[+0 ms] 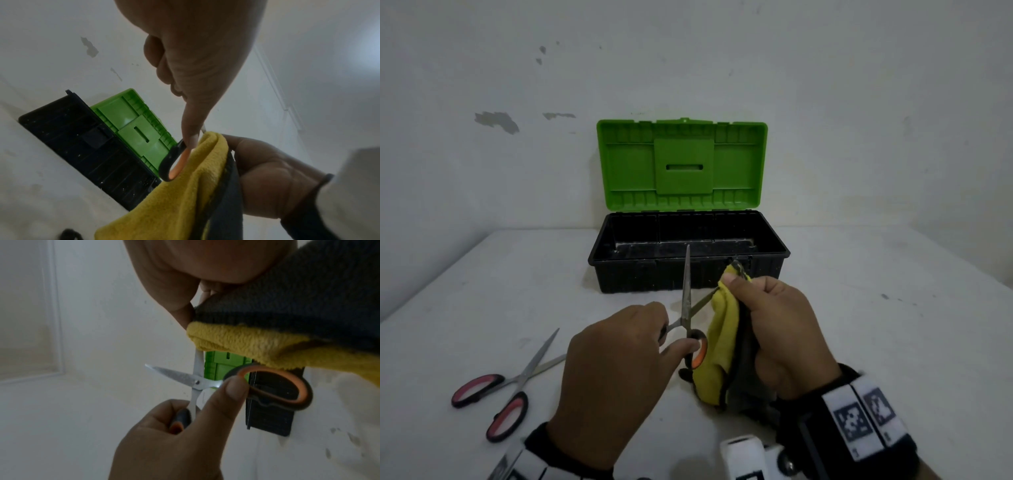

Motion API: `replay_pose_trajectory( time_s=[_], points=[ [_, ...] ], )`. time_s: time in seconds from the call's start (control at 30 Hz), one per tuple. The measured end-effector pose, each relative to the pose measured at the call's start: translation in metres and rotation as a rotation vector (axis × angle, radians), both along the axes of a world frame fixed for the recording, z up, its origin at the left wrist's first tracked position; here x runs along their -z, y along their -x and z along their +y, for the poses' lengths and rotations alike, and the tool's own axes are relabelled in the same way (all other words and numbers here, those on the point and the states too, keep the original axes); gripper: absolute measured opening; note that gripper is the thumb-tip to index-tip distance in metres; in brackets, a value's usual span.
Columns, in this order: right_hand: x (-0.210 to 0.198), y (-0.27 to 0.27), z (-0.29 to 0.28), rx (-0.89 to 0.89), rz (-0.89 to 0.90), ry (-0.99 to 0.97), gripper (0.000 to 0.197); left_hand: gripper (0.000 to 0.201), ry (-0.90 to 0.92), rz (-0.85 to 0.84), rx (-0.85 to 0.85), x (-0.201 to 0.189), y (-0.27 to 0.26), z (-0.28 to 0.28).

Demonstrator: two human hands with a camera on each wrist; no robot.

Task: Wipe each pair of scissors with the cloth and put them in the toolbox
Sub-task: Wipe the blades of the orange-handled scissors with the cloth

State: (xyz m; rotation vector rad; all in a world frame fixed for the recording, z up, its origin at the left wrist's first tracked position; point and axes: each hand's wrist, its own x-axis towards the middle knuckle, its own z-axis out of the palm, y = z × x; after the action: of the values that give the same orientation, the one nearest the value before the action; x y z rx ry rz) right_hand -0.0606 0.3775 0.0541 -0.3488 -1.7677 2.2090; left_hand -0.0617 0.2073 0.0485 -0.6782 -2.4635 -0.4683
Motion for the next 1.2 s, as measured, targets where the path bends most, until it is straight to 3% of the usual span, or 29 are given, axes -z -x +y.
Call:
replay_pose_trajectory(
  time_s=[0.13,0.6,0.73,0.83,1.03,1.1,1.2],
  points=[
    [0.003,-0.008,-0.009,-0.082,0.000,-0.057,0.025,0.048,-0.021,0.005,0.007,0.004,0.003,-0.004],
    [0.001,0.003,-0.002,-0.014,-0.023,0.101,0.029,0.045,-0.028,-0.012,0.019,0.003,-0.002,-0.004],
    [0.005,-0.006,-0.010,-0.087,-0.010,0.027,0.024,0.044,0.000,-0.038,0.024,0.002,-0.003,-0.006],
    [0.008,0.001,-0.003,-0.062,-0.034,0.096,0.024,0.044,0.008,-0.060,0.051,0.004,-0.005,-0.005],
    [0.006,0.005,0.013,0.046,0.113,0.075,0.031,0.055,-0.165,-0.267,-0.047,0.004,-0.006,-0.006],
    [0.008,-0.001,0.020,0.006,0.153,0.009,0.034,0.058,-0.265,-0.360,-0.085,0.001,-0.006,-0.005],
    [0.013,-0.010,0.021,-0.109,0.214,-0.160,0.023,0.061,-0.454,-0.523,-0.014,-0.005,-0.006,-0.006]
  ],
)
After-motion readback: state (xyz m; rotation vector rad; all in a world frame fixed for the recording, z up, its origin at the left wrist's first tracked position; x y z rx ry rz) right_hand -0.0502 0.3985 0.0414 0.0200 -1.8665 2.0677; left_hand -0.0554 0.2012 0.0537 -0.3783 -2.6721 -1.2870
